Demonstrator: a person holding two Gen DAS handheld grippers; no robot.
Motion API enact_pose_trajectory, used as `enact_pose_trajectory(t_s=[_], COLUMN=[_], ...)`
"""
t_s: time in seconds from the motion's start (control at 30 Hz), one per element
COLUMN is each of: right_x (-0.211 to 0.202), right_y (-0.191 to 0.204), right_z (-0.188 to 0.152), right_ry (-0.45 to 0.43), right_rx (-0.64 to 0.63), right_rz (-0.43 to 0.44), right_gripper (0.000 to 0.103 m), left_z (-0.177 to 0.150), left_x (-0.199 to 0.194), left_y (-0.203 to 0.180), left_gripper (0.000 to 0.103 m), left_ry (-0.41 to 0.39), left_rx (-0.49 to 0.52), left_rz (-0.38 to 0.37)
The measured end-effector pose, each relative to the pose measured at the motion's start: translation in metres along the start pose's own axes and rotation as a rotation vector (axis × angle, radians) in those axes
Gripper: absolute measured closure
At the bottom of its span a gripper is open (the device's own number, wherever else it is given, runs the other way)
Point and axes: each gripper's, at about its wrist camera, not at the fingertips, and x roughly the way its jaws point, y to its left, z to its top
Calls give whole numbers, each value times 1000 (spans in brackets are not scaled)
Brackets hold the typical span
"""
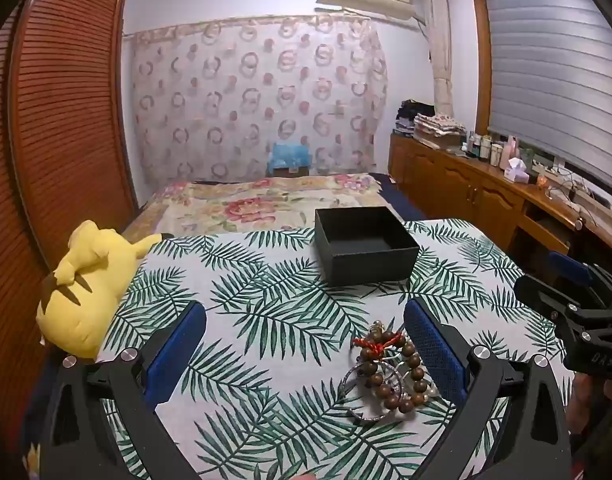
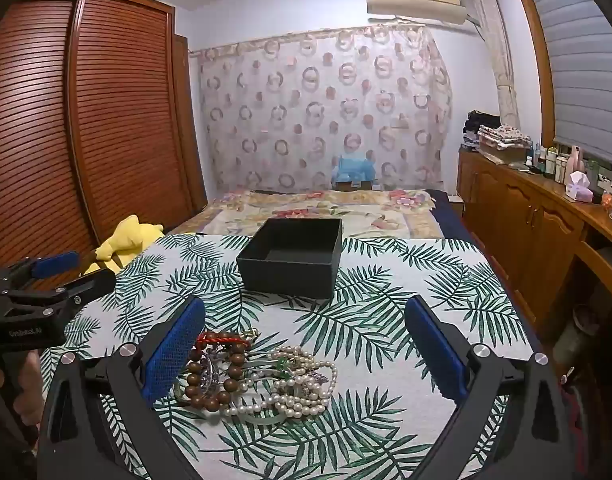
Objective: Organize jewelry
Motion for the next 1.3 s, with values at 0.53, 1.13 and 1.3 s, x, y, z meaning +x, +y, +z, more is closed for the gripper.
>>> enact_pose_trajectory(t_s=[0.53,1.13,1.3], right_x=[-1,-2,-2], right_y=[-1,-1,-1], right_z=[1,1,2], right_ry=[-2,-4,-5], right_rx=[0,-1,-2], right_rz=[-2,-3,-4], right_gripper=[2,2,2], left_z=[0,0,0], left_x=[2,0,0], left_y=[2,0,0], left_gripper=[7,7,7], left_ry=[0,-5,-6], left_rx=[-10,-8,-9], left_rz=[-3,-4,-4])
